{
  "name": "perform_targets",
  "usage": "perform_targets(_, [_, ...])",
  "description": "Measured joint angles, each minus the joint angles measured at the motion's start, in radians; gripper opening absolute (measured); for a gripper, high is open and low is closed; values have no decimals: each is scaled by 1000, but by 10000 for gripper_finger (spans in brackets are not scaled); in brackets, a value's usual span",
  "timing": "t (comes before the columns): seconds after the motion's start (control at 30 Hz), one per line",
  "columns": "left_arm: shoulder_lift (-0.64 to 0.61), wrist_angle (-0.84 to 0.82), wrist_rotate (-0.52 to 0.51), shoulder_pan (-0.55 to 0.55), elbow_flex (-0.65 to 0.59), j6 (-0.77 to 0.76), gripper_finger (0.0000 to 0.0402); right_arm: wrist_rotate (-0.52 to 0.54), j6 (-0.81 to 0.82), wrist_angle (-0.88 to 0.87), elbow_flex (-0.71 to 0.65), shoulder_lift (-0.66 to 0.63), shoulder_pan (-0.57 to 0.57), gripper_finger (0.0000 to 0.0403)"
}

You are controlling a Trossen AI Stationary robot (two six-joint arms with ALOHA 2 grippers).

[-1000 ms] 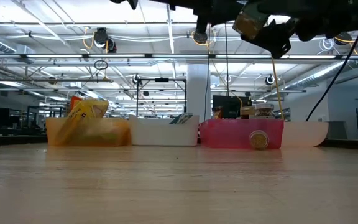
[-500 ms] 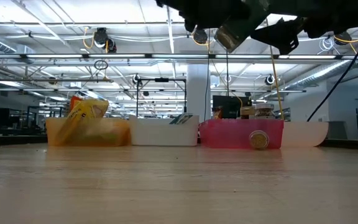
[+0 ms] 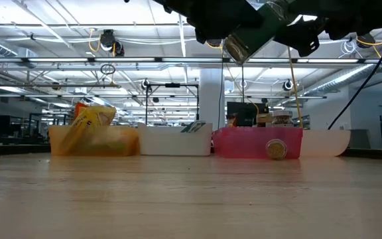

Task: Pick & Place Food Item
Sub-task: Put the green seasoning bottle into the red bin

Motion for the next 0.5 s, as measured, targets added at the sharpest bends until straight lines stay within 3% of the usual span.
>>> perform_targets(0.5, [23, 9, 47, 26, -1, -35, 204, -73, 0, 47, 0, 28, 0, 325])
